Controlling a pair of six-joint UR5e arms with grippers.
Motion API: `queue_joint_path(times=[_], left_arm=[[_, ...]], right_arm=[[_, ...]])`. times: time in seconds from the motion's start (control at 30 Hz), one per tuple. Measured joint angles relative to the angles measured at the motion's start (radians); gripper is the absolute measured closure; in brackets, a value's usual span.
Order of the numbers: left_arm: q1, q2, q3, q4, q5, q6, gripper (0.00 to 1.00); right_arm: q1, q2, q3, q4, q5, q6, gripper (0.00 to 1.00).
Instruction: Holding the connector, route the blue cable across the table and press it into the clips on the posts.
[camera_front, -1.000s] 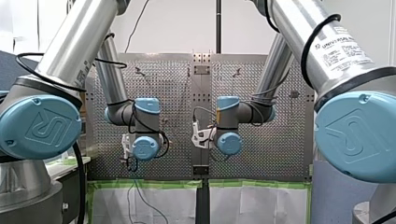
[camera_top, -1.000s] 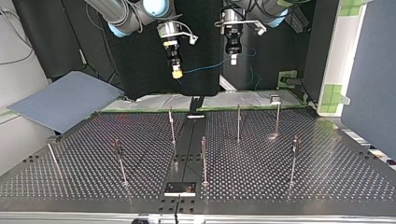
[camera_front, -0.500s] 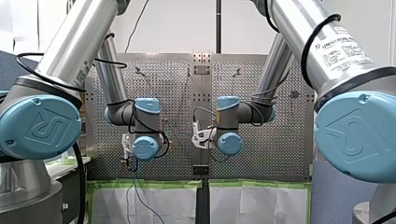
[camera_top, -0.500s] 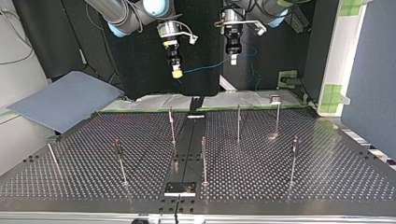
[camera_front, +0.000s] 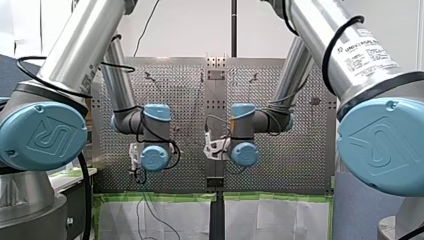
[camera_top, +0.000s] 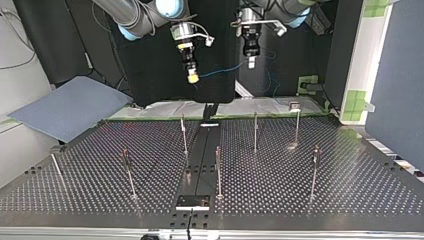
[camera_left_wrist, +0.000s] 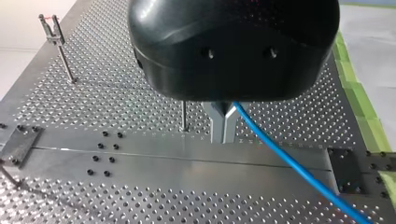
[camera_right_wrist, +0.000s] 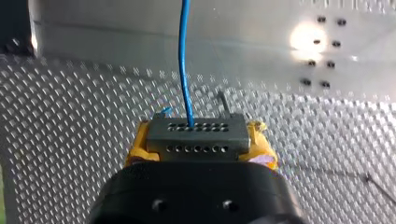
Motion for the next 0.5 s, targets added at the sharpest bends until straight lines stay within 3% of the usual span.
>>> queue_joint_path(times=[0.27, 0.5], left_arm=[[0.000, 0.057, -0.024, -0.008, -0.001, -0.031, 1.00], [0.000, 0.061, -0.024, -0.009, -0.001, -0.032, 1.00]], right_arm=[[0.012, 0.076, -0.041, 0.079, -0.017, 0.001, 1.00], [0.013, 0.092, -0.042, 0.151, -0.018, 0.001, 1.00]])
